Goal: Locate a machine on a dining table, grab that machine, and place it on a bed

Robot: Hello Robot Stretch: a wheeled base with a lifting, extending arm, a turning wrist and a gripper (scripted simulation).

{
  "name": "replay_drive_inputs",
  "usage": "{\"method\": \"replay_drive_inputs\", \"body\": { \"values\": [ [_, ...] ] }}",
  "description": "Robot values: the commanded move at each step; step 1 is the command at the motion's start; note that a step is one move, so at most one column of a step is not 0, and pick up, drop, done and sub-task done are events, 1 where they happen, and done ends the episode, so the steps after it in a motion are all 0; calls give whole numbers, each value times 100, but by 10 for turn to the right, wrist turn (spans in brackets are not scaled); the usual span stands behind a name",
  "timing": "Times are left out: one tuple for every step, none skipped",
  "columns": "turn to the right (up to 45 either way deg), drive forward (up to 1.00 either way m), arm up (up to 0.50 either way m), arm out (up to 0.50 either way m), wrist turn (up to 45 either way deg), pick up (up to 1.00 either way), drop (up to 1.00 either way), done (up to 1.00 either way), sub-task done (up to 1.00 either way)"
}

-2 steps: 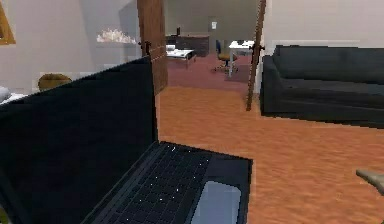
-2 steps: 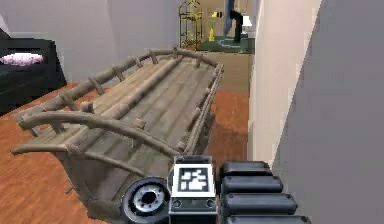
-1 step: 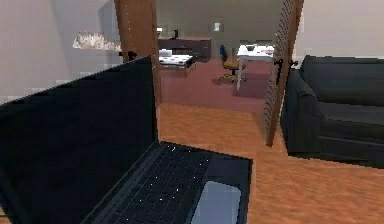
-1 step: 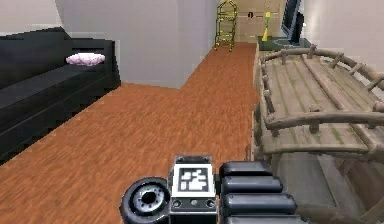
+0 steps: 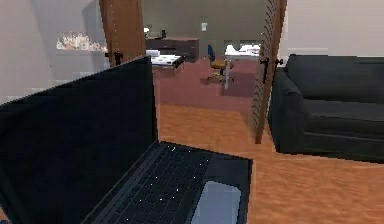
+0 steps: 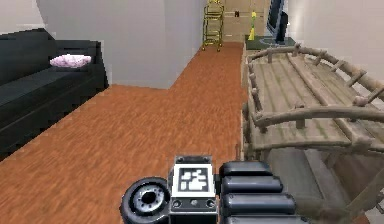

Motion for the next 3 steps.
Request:
{"method": "replay_drive_inputs", "body": {
  "values": [
    [0, 100, 0, 0, 0, 0, 0, 0, 0],
    [0, 100, 0, 0, 0, 0, 0, 0, 0],
    [0, 100, 0, 0, 0, 0, 0, 0, 0]
  ]
}}
